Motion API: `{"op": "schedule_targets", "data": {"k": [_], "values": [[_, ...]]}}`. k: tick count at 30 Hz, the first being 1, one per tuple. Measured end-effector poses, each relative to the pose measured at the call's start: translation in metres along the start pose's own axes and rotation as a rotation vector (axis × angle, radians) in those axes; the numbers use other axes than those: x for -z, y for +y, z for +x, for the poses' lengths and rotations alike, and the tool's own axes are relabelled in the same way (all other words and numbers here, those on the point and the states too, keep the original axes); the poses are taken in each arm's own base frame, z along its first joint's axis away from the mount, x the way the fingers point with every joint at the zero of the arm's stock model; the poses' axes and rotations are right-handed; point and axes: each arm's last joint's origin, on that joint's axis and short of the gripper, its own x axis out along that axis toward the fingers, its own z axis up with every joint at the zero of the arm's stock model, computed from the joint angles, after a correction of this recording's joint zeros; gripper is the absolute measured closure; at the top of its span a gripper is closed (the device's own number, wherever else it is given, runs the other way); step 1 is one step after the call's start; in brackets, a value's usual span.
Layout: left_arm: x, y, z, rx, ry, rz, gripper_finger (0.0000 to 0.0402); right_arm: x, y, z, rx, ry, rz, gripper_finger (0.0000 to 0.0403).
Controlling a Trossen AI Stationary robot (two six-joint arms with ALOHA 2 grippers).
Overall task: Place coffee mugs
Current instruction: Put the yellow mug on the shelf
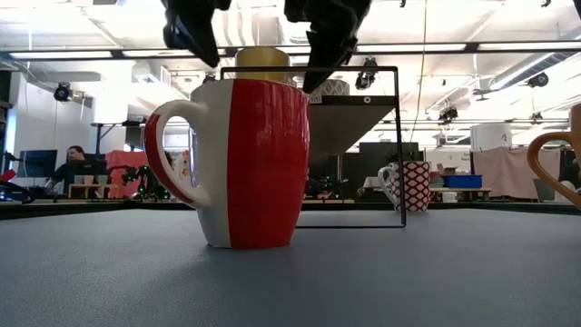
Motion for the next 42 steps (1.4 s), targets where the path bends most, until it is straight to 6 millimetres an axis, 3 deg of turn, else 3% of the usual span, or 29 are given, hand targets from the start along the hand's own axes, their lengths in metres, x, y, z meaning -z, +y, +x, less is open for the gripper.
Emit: {"op": "schedule_targets", "data": {"k": [8, 26, 42], "values": [[0.000, -0.004, 0.020, 0.042, -0.048, 0.037, 0.0344, 0.000, -0.010, 0.005, 0.015, -0.013, 0.030, 0.0339], [-0.009, -0.008, 0.040, 0.080, -0.125, 0.105, 0.0345, 0.000, -0.024, 0.008, 0.044, -0.003, 0.058, 0.0339], [-0.012, -0.005, 0.041, 0.075, -0.139, 0.109, 0.0345, 0.002, -0.048, 0.011, 0.111, 0.008, 0.075, 0.0339]]}}
